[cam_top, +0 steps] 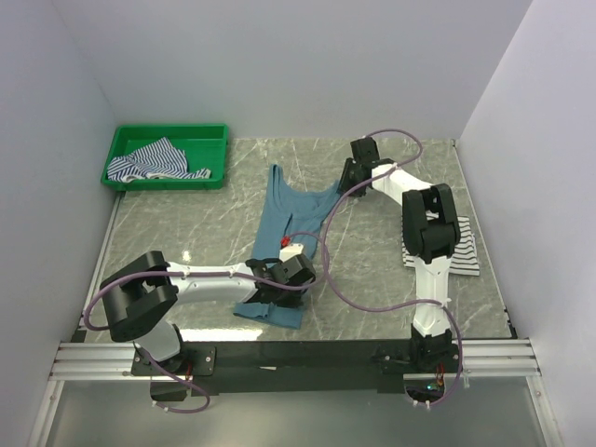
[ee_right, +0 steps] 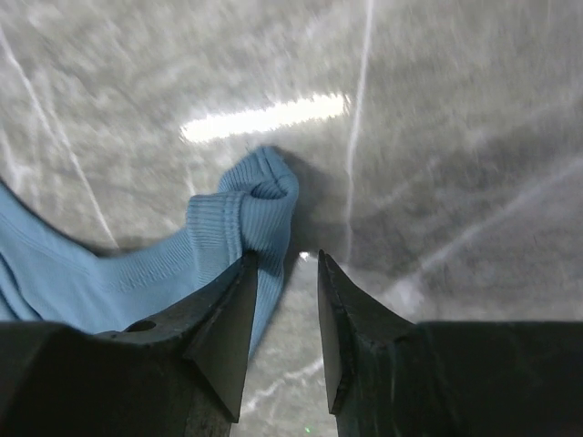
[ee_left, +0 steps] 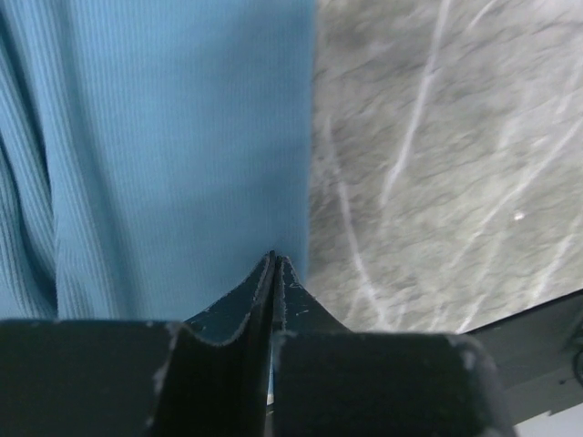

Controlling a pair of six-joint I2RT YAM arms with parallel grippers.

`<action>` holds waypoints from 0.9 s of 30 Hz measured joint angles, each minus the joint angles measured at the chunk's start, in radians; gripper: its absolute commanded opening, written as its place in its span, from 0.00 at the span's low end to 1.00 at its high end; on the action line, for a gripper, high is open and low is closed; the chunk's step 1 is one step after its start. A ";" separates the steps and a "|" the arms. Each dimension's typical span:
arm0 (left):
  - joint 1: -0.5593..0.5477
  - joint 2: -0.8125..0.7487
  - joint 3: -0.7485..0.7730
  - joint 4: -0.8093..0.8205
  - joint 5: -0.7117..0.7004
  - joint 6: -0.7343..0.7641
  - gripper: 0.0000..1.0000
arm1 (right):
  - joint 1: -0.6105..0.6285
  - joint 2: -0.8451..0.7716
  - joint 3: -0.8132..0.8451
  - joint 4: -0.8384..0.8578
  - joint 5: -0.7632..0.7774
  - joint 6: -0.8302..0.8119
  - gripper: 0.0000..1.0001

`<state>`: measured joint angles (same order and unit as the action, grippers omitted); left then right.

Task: Fold and stack the tank tops
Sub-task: Fold the tank top

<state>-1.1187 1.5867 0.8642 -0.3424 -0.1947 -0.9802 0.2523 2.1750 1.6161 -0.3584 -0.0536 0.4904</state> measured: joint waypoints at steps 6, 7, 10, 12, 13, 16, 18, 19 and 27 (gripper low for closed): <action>0.000 0.000 -0.027 0.007 0.018 0.000 0.07 | 0.000 0.012 0.035 0.027 0.000 0.003 0.41; 0.000 0.000 -0.028 0.008 0.019 0.000 0.07 | 0.000 0.015 0.040 0.033 -0.001 0.003 0.41; 0.002 0.000 -0.030 0.013 0.024 0.003 0.07 | 0.000 0.041 0.074 0.038 -0.012 0.004 0.40; 0.003 0.000 -0.030 0.014 0.027 0.008 0.07 | 0.000 0.058 0.093 0.038 -0.019 0.003 0.41; 0.003 -0.001 -0.030 0.016 0.030 0.012 0.07 | 0.000 0.067 0.101 0.039 -0.023 0.003 0.40; 0.003 0.000 -0.032 0.022 0.041 0.020 0.07 | 0.000 0.085 0.116 0.037 -0.035 0.003 0.40; 0.003 -0.001 -0.034 0.026 0.047 0.024 0.07 | 0.000 0.103 0.132 0.037 -0.042 0.003 0.41; 0.003 0.000 -0.034 0.027 0.049 0.026 0.08 | 0.000 0.107 0.134 0.043 -0.047 0.006 0.41; 0.005 -0.001 -0.047 0.058 0.087 0.027 0.08 | 0.000 0.108 0.132 0.055 -0.073 0.017 0.27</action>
<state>-1.1141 1.5856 0.8173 -0.2848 -0.1078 -0.9531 0.2520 2.2826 1.7485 -0.3035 -0.1268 0.5072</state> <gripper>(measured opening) 0.073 0.358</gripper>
